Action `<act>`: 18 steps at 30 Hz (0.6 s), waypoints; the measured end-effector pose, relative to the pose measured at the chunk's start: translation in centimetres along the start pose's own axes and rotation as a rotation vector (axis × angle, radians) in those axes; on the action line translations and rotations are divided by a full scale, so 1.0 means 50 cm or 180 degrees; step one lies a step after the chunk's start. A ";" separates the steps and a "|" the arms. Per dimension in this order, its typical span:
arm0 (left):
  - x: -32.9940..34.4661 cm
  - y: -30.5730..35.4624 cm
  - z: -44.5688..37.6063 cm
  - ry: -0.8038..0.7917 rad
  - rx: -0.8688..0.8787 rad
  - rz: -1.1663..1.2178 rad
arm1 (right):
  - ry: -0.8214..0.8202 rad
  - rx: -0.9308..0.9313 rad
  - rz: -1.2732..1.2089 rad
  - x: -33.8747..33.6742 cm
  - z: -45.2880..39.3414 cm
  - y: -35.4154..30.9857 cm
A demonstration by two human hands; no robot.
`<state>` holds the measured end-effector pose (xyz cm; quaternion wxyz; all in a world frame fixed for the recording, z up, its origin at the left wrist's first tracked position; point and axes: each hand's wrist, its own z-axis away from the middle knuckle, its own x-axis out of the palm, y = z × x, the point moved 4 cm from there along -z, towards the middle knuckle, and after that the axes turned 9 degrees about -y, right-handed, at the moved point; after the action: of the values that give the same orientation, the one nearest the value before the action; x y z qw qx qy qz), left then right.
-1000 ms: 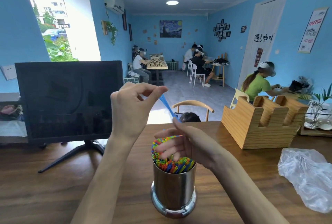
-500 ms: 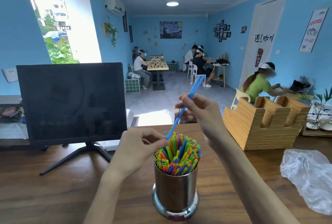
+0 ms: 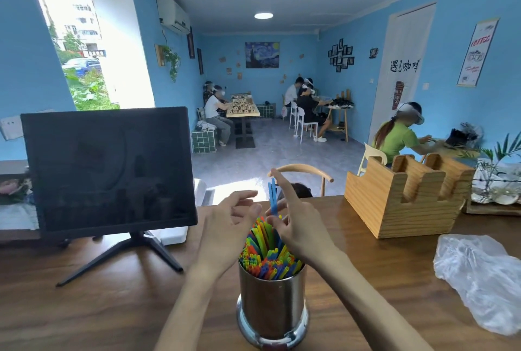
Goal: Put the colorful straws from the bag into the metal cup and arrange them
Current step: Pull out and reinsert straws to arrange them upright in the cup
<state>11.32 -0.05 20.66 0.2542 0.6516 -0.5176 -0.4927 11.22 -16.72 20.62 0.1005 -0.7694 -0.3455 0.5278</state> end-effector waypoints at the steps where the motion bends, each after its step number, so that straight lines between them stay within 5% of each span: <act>1: 0.004 -0.002 -0.002 -0.0027 0.0018 -0.0027 | -0.0026 -0.0012 -0.0010 0.003 0.002 0.004; 9: 0.022 -0.029 -0.006 -0.0473 -0.0138 -0.0320 | 0.0029 -0.0052 0.0235 0.000 0.011 0.016; 14: 0.031 -0.049 0.002 -0.0770 -0.0091 -0.0488 | 0.0489 0.0311 -0.0834 -0.024 0.003 0.053; 18: 0.021 -0.056 0.004 -0.0700 -0.0119 -0.0561 | -0.0732 0.0660 -0.1079 0.011 -0.005 0.093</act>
<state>12.33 -0.04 17.84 0.1637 0.6318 -0.4739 -0.5912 13.53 -19.76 17.91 0.2262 -0.6207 -0.4229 0.6203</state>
